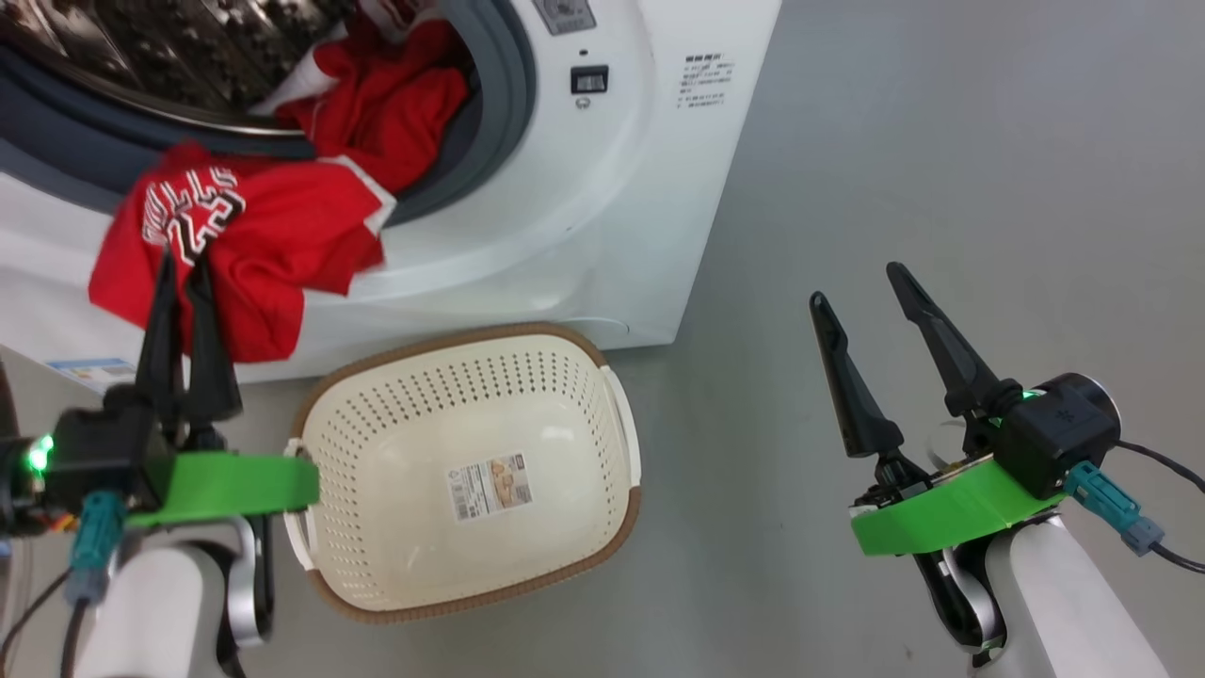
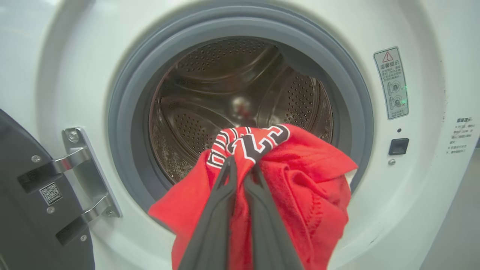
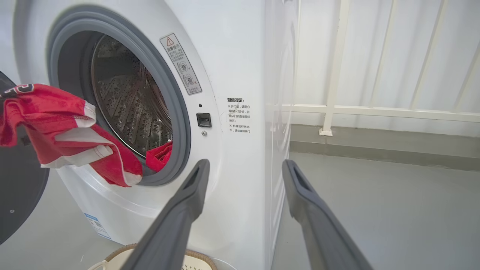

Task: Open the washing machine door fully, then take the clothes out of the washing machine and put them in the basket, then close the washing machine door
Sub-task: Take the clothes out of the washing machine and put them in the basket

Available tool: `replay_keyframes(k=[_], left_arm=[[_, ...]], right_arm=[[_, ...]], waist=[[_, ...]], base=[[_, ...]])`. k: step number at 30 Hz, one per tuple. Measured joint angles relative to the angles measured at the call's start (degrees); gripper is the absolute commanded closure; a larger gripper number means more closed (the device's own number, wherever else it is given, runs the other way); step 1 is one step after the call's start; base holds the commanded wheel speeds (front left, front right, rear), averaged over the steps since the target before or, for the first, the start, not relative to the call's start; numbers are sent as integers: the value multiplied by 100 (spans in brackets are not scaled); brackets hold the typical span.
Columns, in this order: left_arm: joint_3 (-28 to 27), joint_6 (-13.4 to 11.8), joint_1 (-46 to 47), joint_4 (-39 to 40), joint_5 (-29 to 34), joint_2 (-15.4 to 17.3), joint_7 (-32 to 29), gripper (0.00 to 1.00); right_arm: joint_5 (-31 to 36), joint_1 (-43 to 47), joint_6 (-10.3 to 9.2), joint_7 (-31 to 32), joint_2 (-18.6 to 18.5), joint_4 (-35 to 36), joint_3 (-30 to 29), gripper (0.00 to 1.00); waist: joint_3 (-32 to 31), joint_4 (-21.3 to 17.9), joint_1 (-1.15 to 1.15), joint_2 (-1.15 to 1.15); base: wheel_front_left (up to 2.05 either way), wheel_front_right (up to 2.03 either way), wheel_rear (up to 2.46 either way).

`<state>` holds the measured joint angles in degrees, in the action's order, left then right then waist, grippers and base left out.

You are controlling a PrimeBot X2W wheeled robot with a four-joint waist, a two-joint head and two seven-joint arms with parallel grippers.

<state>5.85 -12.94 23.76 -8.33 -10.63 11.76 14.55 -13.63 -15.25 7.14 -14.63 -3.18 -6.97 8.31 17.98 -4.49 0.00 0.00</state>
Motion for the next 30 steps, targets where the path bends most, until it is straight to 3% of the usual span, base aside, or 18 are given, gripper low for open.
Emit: replay_keyframes(k=[8, 14, 21, 30], left_arm=[[86, -125, -658, 709, -8, -44, -138, 100], [119, -175, -777, 684, -156, -190, -244, 100], [170, -154, -751, -113, -333, -303, -243, 100], [230, 82, -148, -1636, -508, -504, -157, 100]], right_arm=[[-49, 133, 0, 0, 0, -7, 13, 0], [-63, 127, 0, 0, 1, 43, 26, 0], [-99, 114, 0, 0, 0, 76, 21, 0], [-110, 43, 0, 0, 2, 85, 20, 0]], waist=[[-249, 14, 0, 0], [-116, 6, 0, 0], [139, -33, 0, 0], [512, -89, 0, 0]], base=[[0, 0, 0], [0, 0, 0], [0, 0, 0], [0, 0, 0]])
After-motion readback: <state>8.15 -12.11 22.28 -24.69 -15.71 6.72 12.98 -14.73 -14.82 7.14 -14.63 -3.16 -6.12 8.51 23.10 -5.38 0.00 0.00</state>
